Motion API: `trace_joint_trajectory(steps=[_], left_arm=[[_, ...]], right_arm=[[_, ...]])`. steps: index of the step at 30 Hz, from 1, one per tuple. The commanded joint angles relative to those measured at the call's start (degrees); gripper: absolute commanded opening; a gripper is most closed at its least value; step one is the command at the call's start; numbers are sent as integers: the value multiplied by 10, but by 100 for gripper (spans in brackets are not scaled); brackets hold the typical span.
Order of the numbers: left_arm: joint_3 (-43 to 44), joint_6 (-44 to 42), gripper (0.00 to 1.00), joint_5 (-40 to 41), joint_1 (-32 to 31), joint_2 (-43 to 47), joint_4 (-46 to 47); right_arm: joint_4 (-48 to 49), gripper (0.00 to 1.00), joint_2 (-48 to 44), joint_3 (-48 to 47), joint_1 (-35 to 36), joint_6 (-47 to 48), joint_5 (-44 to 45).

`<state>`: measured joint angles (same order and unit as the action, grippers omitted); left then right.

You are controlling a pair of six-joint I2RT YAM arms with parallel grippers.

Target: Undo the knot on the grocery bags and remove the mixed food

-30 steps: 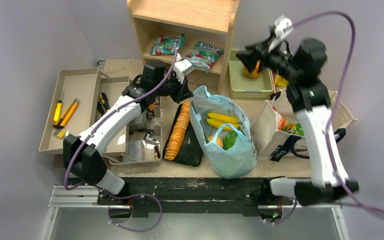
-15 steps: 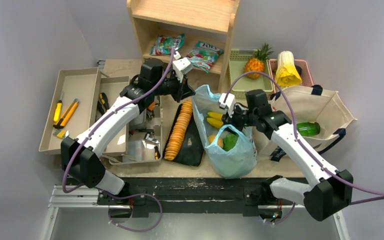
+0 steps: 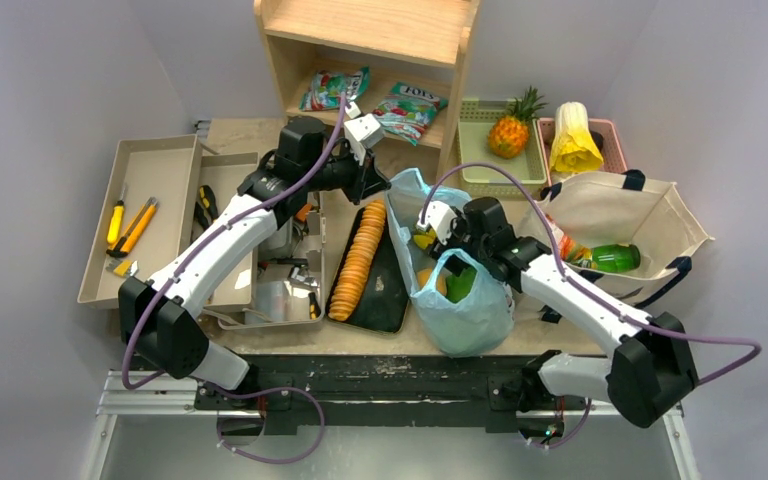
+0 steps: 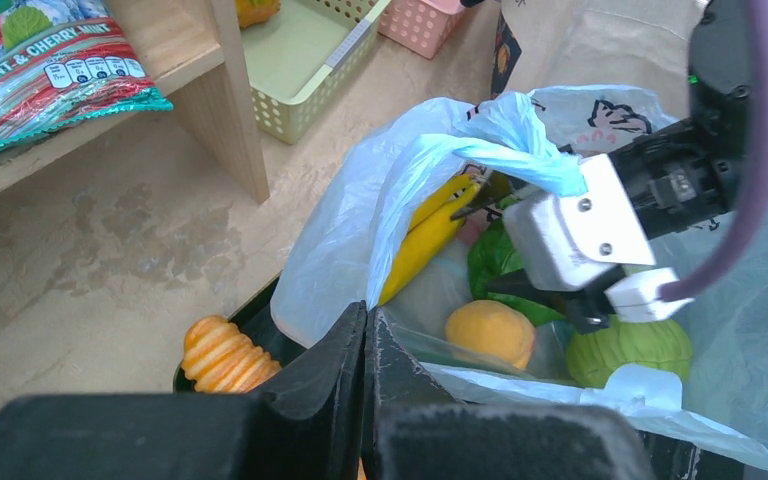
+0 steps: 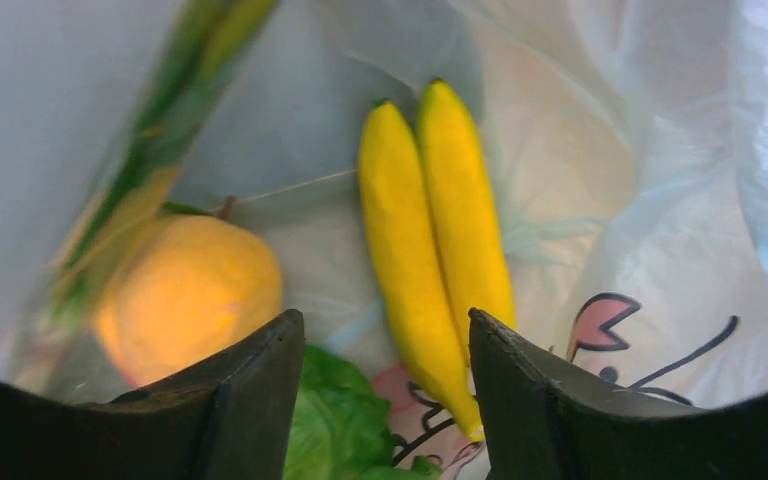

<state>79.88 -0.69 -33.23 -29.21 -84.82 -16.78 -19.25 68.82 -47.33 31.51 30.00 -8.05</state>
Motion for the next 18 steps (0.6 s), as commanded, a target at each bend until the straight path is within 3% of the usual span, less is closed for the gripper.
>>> trace_joint_trajectory(steps=[1, 12, 18], left_arm=[[5, -2, 0, -5, -2, 14, 29], [18, -24, 0, -8, -6, 8, 21], [20, -34, 0, -13, -7, 7, 10]], right_arm=[[90, 61, 32, 4, 4, 1, 78], [105, 73, 155, -54, -1, 7, 83], [84, 84, 241, -106, -39, 6, 64]])
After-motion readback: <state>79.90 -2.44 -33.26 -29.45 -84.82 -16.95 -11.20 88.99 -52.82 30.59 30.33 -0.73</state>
